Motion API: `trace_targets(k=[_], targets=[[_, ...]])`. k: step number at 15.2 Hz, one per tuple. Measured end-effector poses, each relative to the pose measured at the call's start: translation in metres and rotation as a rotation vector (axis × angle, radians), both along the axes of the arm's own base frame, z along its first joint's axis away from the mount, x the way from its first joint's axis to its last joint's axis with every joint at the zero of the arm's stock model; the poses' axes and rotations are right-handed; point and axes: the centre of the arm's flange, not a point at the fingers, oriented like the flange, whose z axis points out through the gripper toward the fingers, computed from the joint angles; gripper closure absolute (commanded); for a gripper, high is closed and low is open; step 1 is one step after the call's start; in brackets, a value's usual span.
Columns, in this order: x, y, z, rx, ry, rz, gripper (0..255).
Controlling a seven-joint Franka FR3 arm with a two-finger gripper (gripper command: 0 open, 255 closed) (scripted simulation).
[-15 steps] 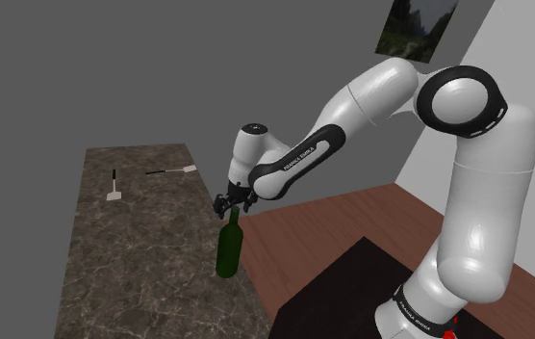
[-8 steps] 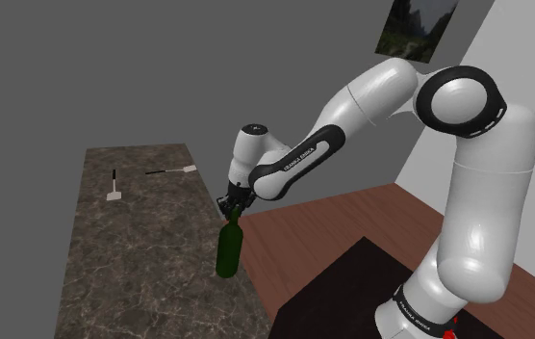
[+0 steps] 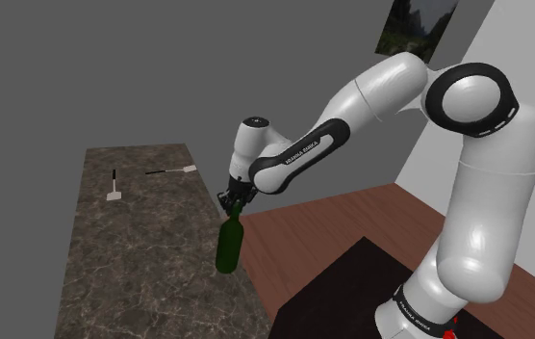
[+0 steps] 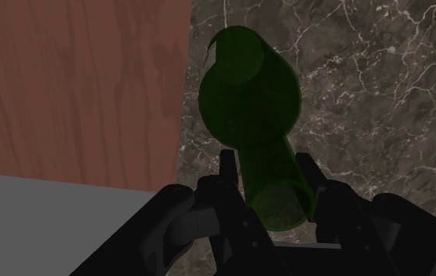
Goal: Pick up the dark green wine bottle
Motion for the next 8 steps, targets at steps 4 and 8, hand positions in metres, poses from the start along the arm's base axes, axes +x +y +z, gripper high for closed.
trace_targets(k=[4,8], targets=[[-0.001,-0.001,0.02,0.0,0.0,0.0,255],[-0.001,0.001,0.042,0.0,0.0,0.0,255]])
